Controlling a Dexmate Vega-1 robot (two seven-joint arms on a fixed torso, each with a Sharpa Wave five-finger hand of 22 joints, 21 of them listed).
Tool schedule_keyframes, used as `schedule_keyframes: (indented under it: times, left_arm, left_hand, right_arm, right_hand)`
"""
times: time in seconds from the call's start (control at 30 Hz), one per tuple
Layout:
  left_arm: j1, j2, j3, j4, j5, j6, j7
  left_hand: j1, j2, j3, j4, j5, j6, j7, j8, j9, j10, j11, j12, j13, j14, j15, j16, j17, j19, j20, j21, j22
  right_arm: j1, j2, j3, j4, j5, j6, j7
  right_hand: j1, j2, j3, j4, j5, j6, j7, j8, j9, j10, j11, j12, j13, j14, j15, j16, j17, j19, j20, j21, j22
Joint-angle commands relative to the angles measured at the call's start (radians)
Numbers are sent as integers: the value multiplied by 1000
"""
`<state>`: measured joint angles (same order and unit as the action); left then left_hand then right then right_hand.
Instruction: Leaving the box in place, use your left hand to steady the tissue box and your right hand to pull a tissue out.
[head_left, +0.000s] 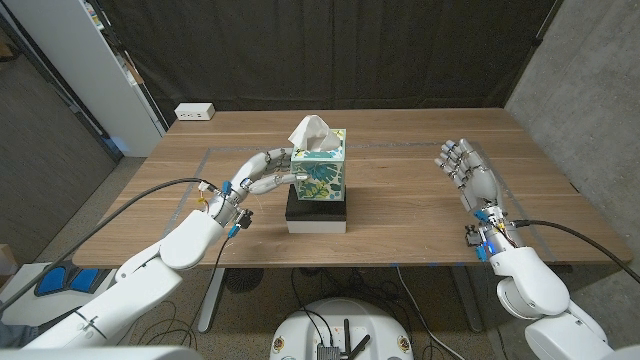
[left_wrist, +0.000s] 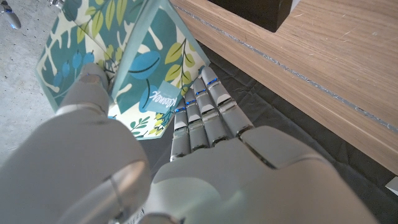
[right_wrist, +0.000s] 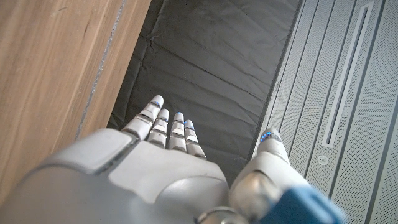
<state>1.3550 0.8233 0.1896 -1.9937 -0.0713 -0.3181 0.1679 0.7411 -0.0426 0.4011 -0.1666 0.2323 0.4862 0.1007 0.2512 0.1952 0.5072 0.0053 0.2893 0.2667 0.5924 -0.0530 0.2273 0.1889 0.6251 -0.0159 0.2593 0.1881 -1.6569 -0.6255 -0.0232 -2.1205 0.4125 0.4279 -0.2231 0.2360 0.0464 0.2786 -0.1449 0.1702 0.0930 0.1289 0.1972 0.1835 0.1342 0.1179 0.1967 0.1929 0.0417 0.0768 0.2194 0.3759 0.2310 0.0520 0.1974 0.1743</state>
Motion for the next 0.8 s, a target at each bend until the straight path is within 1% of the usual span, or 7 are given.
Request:
schedule_keyframes:
  times: [0.03, 0.1, 0.17, 0.27, 0.33, 0.5, 0.8]
  left_arm:
    - [-1, -2, 1, 9, -1, -12, -3]
    - [-2, -4, 1, 11, -1, -12, -2]
    - [-3, -7, 2, 12, -3, -14, -1]
    - [-3, -3, 1, 10, -2, -8, -3]
    - [-4, -2, 1, 14, -10, -13, -9]
    - [-3, -4, 1, 16, -5, -15, -4]
    - [-14, -4, 5, 18, -13, -21, -13]
  left_hand:
    - [45, 51, 8, 2, 6, 23, 11, 4, 11, 8, -6, -2, 6, 5, -28, -2, 2, 2, 2, 0, 5]
    - [45, 53, 8, 2, 7, 25, 9, 4, 11, 8, -5, -2, 7, 5, -28, -2, 2, 2, 2, 0, 5]
    - [46, 53, 8, 2, 7, 26, 10, 4, 11, 8, -6, -3, 7, 4, -27, -3, 3, 2, 2, 0, 6]
    - [46, 54, 8, 1, 7, 26, 10, 3, 11, 12, -8, -2, 7, 5, -27, -3, 3, 2, 2, -1, 6]
    - [47, 55, 8, 1, 7, 27, 10, 3, 11, 12, -9, -2, 7, 7, -27, -2, 3, 2, 2, -1, 6]
    - [44, 55, 7, 3, 7, 28, 10, 2, 11, 12, -6, -3, 8, 9, -27, -2, 3, 2, 1, -1, 6]
    - [40, 55, 7, 4, 7, 32, 10, 1, 11, 14, -11, -4, 8, 9, -27, -5, 2, 3, 1, -1, 6]
  right_arm:
    - [-43, -3, 80, -121, -5, -105, -20]
    - [-43, -14, 97, -129, 0, -104, 6]
    - [-41, 2, 100, -141, -24, -109, -11]
    - [-41, 4, 116, -157, -3, -112, 12]
    - [-52, -10, 146, -184, -3, -153, 17]
    - [-48, 27, 150, -191, -33, -147, 5]
    - [-45, 35, 183, -211, -50, -169, 34]
  right_hand:
    - [3, 3, 3, -2, 7, 2, 24, 0, 3, 9, -1, 4, 2, 4, 4, 5, 0, 9, 1, 3, 2]
    - [4, 4, 4, -2, 7, 2, 24, 0, 3, 9, -1, 5, 2, 3, 3, 5, 0, 9, 1, 3, 2]
    - [4, 4, 4, -2, 7, 2, 25, -1, 3, 8, 0, 4, 2, 2, 4, 5, 0, 8, 2, 3, 2]
    - [4, 5, 4, -2, 7, 1, 25, -1, 3, 8, 0, 4, 2, 1, 3, 4, 0, 9, 2, 3, 1]
    - [5, 5, 5, -2, 7, 1, 25, -1, 3, 7, 0, 4, 2, 2, 2, 5, 0, 10, 0, 3, 1]
    - [6, 6, 5, -2, 8, 0, 26, -1, 3, 7, -1, 3, 2, 1, 5, 4, 0, 9, 0, 2, 1]
    - [8, 8, 7, -3, 8, 1, 25, -1, 3, 7, -1, 4, 2, 3, 6, 5, -1, 11, 2, 3, 1]
